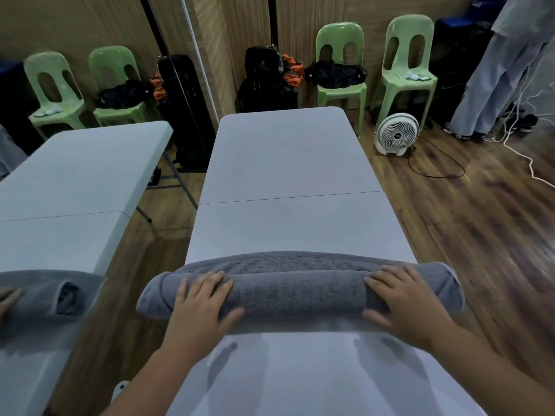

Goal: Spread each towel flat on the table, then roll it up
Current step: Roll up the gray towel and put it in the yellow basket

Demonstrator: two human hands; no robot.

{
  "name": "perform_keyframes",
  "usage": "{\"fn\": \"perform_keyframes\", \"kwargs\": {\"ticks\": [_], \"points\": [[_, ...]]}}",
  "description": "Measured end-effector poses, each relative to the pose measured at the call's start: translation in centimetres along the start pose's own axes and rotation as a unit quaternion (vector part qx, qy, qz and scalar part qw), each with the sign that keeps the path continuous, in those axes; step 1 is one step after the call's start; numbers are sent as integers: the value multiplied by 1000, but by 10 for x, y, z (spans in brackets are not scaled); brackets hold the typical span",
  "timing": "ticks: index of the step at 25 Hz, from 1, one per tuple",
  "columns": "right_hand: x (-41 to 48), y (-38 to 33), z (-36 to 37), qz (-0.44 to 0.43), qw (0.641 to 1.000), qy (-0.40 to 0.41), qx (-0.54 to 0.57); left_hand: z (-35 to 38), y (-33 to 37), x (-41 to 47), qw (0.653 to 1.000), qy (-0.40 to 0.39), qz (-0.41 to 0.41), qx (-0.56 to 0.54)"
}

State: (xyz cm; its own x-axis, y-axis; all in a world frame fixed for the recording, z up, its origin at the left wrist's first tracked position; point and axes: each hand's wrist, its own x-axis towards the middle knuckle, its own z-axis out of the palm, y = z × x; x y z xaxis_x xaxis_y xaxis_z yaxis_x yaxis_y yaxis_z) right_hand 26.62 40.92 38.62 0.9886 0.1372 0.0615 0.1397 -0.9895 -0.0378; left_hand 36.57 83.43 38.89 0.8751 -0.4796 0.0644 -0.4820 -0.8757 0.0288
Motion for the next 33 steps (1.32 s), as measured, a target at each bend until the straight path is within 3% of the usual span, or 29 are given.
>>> {"fn": "perform_keyframes", "kwargs": {"ticks": [4,9,13,15,20,24,27,30,33], "points": [[-2,-6,8,20,998,-55,-15,6,1,-3,998,-66,-12,17],[20,5,-30,26,977,-186,100,-10,-3,8,997,-69,20,3],[51,23,-34,45,995,-31,85,-18,-22,42,1000,11,-20,3],[52,32,-29,16,998,6,68,-17,-28,44,999,25,-46,-4],[26,67,-8,36,995,-78,-45,0,-61,27,996,-56,-60,44],[43,53,-4,99,986,-112,-80,9,-50,41,989,-39,-114,82],[43,26,-8,156,978,-139,4,1,-22,45,985,-70,-143,67],[34,-21,-7,194,967,-124,105,-8,25,37,967,-148,-203,-41],[30,-75,-4,213,950,-95,210,-19,82,34,944,-210,-214,-137]]}}
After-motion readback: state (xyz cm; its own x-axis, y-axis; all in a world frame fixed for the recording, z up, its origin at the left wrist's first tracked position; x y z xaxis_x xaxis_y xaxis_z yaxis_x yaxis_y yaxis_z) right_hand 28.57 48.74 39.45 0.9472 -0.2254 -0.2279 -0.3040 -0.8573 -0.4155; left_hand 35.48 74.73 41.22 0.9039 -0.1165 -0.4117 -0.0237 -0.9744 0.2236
